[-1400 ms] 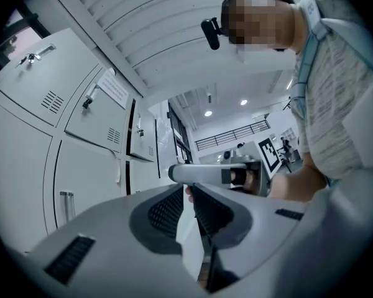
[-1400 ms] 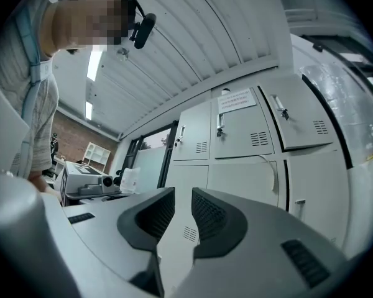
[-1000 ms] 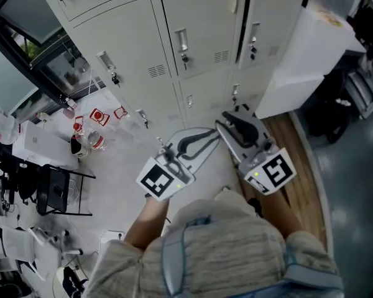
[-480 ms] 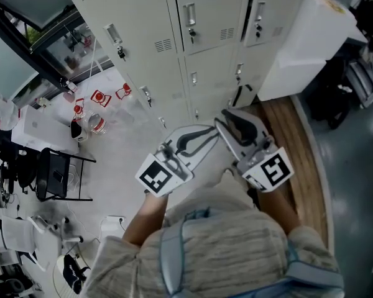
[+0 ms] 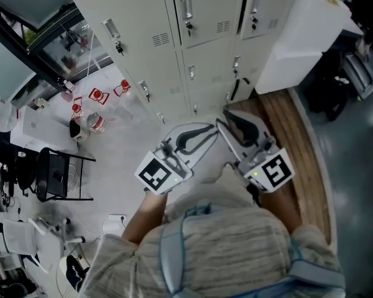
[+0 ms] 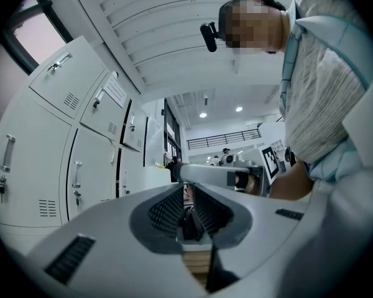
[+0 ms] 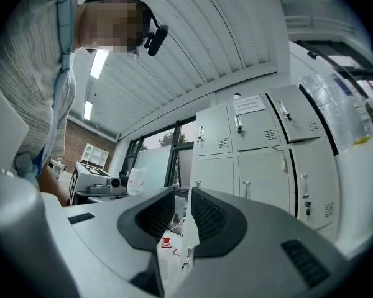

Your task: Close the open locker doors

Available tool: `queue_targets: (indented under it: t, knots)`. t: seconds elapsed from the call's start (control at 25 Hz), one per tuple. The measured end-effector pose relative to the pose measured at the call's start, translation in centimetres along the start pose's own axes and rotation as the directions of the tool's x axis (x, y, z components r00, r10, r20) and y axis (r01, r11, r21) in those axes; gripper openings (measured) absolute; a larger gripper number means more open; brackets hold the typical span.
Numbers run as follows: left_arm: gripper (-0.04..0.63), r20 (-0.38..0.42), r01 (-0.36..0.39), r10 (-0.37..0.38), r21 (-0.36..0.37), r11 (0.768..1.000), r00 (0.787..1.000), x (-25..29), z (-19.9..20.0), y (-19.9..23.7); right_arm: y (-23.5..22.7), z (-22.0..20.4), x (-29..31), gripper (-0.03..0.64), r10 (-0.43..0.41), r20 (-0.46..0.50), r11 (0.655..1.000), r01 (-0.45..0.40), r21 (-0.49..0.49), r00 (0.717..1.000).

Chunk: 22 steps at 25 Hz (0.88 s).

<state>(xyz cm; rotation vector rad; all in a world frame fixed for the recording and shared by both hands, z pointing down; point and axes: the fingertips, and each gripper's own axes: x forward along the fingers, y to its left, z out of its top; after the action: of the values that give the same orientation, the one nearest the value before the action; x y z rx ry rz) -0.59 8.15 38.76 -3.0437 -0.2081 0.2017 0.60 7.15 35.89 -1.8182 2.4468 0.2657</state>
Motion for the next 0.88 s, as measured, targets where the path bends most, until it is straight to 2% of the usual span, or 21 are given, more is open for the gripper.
queue_targets:
  t: [0.16,0.32,0.8,0.88]
  knots:
    - [0.048,0.007,-0.004,0.004,0.001,1.000,1.000,-0.6,0.2,0.2,0.5,0.2,-0.3,0.084,-0.009,-0.001,1.000,0.009,-0.010,1.000]
    - [0.048,0.018,-0.009,0.009,-0.001,1.000,1.000,-0.9,0.5,0.3,0.8,0.1,-0.4,0.003,-0.024,-0.010,1.000,0.023,-0.017,1.000]
    - [0.046,0.028,-0.030,0.030,-0.008,1.000,0.999,-1.7,0.2,1.5,1.1,-1.3,0.1,0.003,-0.028,-0.053,1.000,0.029,0.009,0.998]
    - [0.027,0.032,-0.034,0.035,-0.008,0.999,0.999,-1.9,0.2,1.7,1.0,-1.3,0.3,0.003,-0.028,-0.055,1.000,0.029,0.005,0.998]
